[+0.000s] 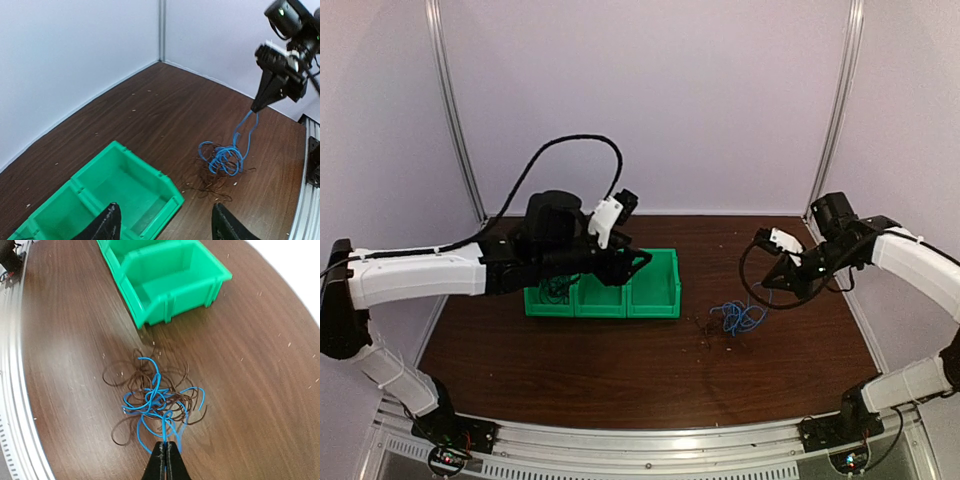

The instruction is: Untangle the cables

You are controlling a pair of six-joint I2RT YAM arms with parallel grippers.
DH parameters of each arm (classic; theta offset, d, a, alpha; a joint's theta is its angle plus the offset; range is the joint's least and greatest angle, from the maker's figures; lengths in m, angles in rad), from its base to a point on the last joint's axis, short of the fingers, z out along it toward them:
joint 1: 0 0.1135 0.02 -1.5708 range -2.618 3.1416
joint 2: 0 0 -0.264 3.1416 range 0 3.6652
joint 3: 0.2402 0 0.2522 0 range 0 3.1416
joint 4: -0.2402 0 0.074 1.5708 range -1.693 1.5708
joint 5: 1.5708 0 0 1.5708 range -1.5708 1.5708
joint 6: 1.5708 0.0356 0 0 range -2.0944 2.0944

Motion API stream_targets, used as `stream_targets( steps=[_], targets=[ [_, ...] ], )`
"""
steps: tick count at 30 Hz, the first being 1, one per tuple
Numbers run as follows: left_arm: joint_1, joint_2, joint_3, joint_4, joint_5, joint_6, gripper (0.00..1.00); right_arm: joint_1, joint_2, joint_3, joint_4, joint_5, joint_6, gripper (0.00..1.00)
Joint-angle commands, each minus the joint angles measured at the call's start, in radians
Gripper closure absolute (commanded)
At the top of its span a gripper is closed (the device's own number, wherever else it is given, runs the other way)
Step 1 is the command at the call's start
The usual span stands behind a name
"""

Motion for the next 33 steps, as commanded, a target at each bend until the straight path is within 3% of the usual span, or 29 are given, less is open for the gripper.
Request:
stream_targets(
  steps=[1, 11, 14, 20, 23, 28, 33],
  targets=[
    [-0.090, 0.141, 0.073, 0.281, 0.075, 0.030, 0.37, 0.008, -0.116, 0.110, -0.171, -0.119, -0.047, 1.00],
    [-0.246, 0.461, 0.317, 0.617, 0.026, -0.019, 0.37, 0.036, -0.154, 0.378, -0.327, -0.259, -0.075, 1.00],
    [-0.259, 0.534, 0.391, 0.676, -0.048, -0.045, 0.37, 0.047, -0.140, 0.435, -0.346, -0.308, -0.070, 1.00],
    [-0.259, 0.640, 0.440, 0.804, 0.003, -0.106, 0.39, 0.056, -0.136, 0.455, -0.322, -0.337, -0.057, 1.00],
    [-0.260, 0.695, 0.483, 0.781, -0.017, -0.146, 0.44, 0.057, -0.133, 0.463, -0.322, -0.352, -0.058, 1.00],
    [-0.259, 0.791, 0.530, 0.654, -0.196, -0.237, 0.56, 0.057, -0.144, 0.536, -0.325, -0.410, -0.047, 1.00],
    [-0.257, 0.870, 0.486, 0.601, -0.238, -0.320, 0.58, 0.057, -0.127, 0.696, -0.317, -0.452, -0.003, 1.00]
  ],
)
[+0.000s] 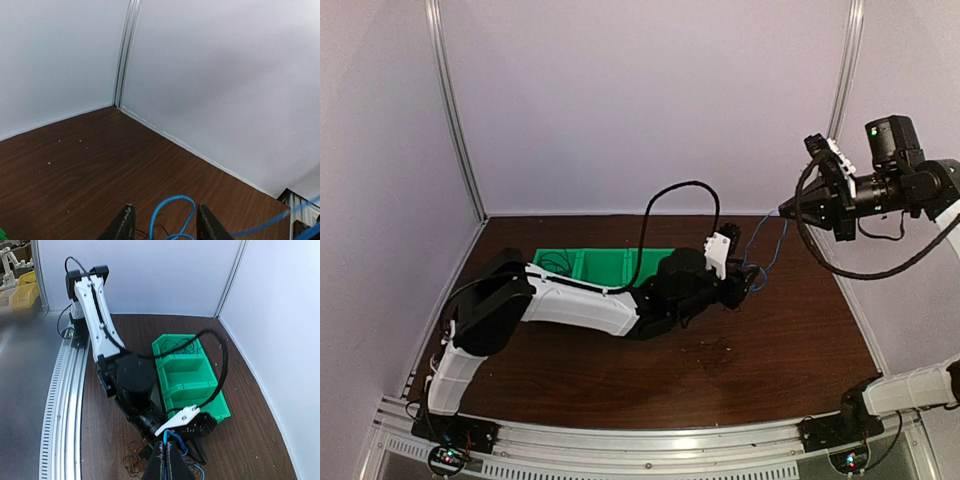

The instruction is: Untangle the cables

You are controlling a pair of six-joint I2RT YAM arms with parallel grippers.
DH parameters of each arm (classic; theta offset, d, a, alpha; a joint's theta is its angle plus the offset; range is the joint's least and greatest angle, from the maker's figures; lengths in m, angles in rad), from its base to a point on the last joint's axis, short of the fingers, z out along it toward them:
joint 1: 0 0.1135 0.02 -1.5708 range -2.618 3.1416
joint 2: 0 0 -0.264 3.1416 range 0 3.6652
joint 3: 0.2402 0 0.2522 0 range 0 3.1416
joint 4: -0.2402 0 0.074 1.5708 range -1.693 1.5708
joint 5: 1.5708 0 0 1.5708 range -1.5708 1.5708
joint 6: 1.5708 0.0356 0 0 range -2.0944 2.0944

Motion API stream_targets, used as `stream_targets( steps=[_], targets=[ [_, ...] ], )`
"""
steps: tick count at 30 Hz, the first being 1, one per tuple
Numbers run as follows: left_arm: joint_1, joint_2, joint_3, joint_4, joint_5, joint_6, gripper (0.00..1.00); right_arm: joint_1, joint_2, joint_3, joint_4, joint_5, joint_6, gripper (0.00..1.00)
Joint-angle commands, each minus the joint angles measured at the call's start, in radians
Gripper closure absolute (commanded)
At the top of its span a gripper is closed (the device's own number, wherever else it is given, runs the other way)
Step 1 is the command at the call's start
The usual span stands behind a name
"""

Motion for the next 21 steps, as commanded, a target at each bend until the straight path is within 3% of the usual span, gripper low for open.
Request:
stream_targets(
  steps=[1, 11, 21],
  targets=[
    [0.006, 0.063, -0.055, -0.043, -0.076, -0.104, 0.58, 0.004, 0.014, 0.185, 0.000, -0.093, 0.040, 1.00],
    [0.006, 0.074, -0.179, -0.045, 0.005, -0.117, 0.59, -0.061, 0.190, 0.657, 0.034, -0.167, 0.122, 1.00],
    [0.006, 0.093, -0.213, -0.044, 0.067, -0.130, 0.64, -0.227, 0.272, 0.820, 0.256, -0.304, 0.341, 1.00]
  ],
)
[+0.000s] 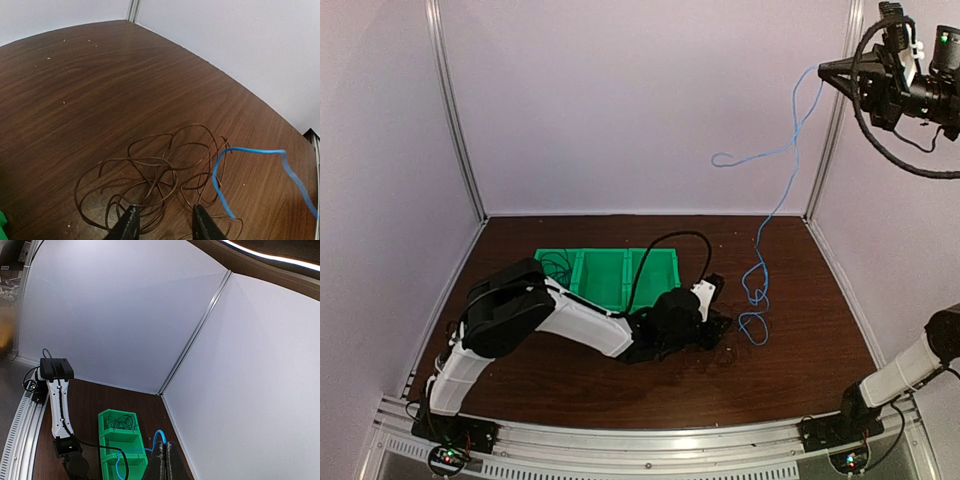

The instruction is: Untangle the cables

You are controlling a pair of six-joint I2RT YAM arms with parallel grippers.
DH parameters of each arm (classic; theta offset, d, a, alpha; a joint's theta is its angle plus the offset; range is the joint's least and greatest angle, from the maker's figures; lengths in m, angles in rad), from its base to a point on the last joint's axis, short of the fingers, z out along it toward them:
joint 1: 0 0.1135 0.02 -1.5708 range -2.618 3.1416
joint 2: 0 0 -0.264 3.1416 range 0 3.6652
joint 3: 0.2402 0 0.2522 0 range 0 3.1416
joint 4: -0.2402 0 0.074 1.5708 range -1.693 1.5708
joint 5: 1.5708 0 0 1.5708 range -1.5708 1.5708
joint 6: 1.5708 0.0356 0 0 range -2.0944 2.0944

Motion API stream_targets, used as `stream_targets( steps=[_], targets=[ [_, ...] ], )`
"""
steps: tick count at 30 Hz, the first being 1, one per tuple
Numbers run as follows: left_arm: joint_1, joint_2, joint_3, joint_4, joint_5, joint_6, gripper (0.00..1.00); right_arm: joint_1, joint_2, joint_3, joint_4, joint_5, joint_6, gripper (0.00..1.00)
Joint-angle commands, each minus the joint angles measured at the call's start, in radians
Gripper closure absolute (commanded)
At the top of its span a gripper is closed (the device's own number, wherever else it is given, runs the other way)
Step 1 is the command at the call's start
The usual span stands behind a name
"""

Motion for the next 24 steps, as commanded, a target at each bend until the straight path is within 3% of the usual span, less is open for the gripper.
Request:
stream_targets(
  steps=[1, 3, 4, 7, 8, 9, 12, 18, 24],
  targets=[
    [0.005, 0.025, -0.029, 0.042, 0.052, -0.008, 0.66, -0.093, 0.012, 0.049, 0.208, -0.129, 0.196, 1.00],
    [0.005, 0.023, -0.036, 0.052, 0.073, -0.002, 0.72, -0.167, 0.021, 0.028, 0.448, -0.226, 0.416, 1.00],
    [0.005, 0.020, -0.044, 0.066, 0.089, 0.002, 0.76, -0.200, 0.019, -0.009, 0.677, -0.278, 0.619, 1.00],
    [0.005, -0.001, -0.085, 0.117, 0.117, 0.006, 0.80, -0.242, 0.007, -0.227, 1.638, -0.333, 1.362, 1.00],
    [0.005, -0.014, -0.106, 0.137, 0.122, 0.009, 0.80, -0.251, 0.013, -0.261, 1.833, -0.331, 1.521, 1.00],
    [0.005, -0.031, -0.133, 0.163, 0.126, 0.012, 0.81, -0.253, 0.017, -0.271, 1.839, -0.336, 1.552, 1.00],
    [0.005, -0.101, -0.213, 0.219, 0.124, 0.015, 0.78, -0.256, -0.041, -0.387, 1.633, -0.339, 1.371, 1.00],
    [-0.001, -0.257, -0.299, 0.159, 0.108, 0.018, 0.51, -0.258, -0.148, -0.709, 1.607, -0.339, 1.317, 1.00],
    [-0.014, -0.403, -0.396, 0.139, 0.057, 0.066, 0.47, -0.270, -0.241, -1.056, 1.479, -0.278, 1.251, 1.00]
  ],
)
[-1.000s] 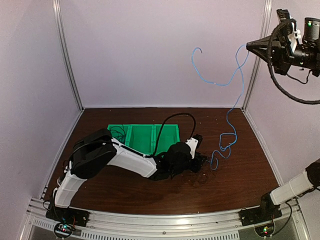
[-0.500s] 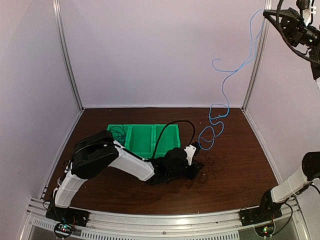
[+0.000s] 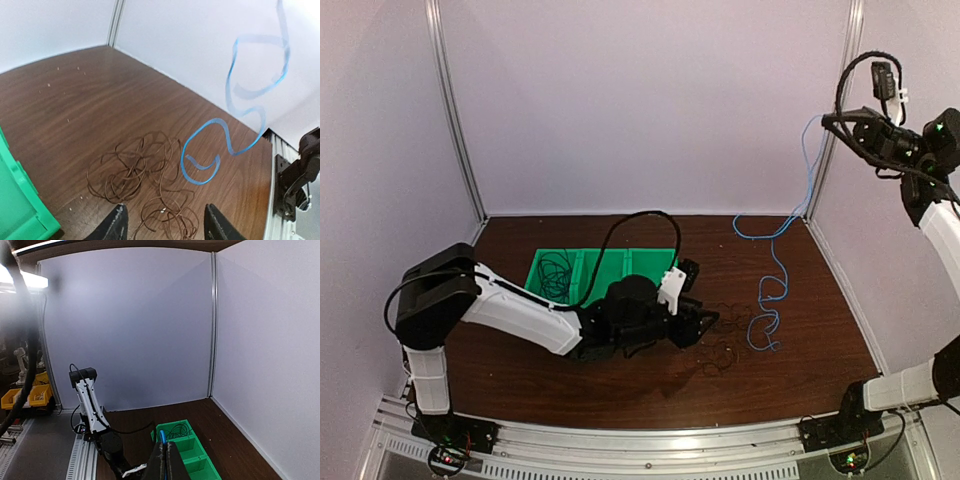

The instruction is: Untangle the cables

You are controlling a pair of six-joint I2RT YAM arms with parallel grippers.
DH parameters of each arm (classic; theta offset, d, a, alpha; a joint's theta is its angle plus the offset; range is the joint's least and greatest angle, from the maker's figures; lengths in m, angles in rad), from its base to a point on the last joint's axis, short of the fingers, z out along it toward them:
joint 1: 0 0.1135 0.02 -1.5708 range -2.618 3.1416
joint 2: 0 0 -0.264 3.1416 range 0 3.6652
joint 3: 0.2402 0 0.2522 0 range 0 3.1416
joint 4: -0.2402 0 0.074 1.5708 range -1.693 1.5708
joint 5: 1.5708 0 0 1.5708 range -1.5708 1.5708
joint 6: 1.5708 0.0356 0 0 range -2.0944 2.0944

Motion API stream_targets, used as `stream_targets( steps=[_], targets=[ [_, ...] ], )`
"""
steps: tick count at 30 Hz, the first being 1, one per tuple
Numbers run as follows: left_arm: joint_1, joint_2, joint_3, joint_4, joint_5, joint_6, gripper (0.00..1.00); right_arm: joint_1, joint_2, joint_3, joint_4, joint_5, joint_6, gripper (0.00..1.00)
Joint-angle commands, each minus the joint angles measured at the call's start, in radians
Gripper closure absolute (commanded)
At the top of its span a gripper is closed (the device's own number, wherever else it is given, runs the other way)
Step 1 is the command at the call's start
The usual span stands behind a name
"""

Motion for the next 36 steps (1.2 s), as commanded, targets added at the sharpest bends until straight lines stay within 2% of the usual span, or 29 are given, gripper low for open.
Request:
stream_targets(
  steps=[1, 4, 5, 8, 16, 21, 23, 28, 36],
  targets=[
    [-0.012, -0.100, -0.067, 0.043, -0.043, 0.058, 0.47, -0.015, -0.069, -0.204, -0.195, 0.058, -0.124, 1.00],
    [-0.010, -0.119, -0.063, 0.056, -0.032, 0.094, 0.45, -0.007, -0.082, -0.182, -0.743, 0.213, -0.549, 1.00],
    [-0.010, -0.115, -0.047, 0.048, -0.023, 0.106, 0.44, -0.003, -0.082, -0.179, -0.849, 0.243, -0.640, 1.00],
    [-0.010, -0.079, 0.018, 0.012, 0.010, 0.122, 0.45, -0.002, -0.103, -0.198, -0.982, 0.324, -0.755, 1.00],
    [0.009, 0.102, 0.205, -0.002, 0.043, 0.049, 0.51, 0.002, -0.148, -0.224, -1.143, 0.367, -0.883, 1.00],
    [0.055, 0.223, 0.398, -0.075, 0.140, -0.012, 0.51, 0.003, -0.161, -0.216, -1.163, 0.342, -0.884, 1.00],
    [0.064, 0.265, 0.457, -0.086, 0.183, 0.002, 0.51, 0.003, -0.163, -0.215, -1.166, 0.335, -0.886, 1.00],
    [0.071, 0.399, 0.657, -0.238, 0.243, 0.043, 0.52, 0.006, -0.169, -0.218, -1.161, 0.329, -0.881, 1.00],
    [0.083, 0.494, 0.759, -0.300, 0.279, 0.095, 0.57, 0.006, -0.175, -0.209, -1.154, 0.296, -0.859, 1.00]
  ],
)
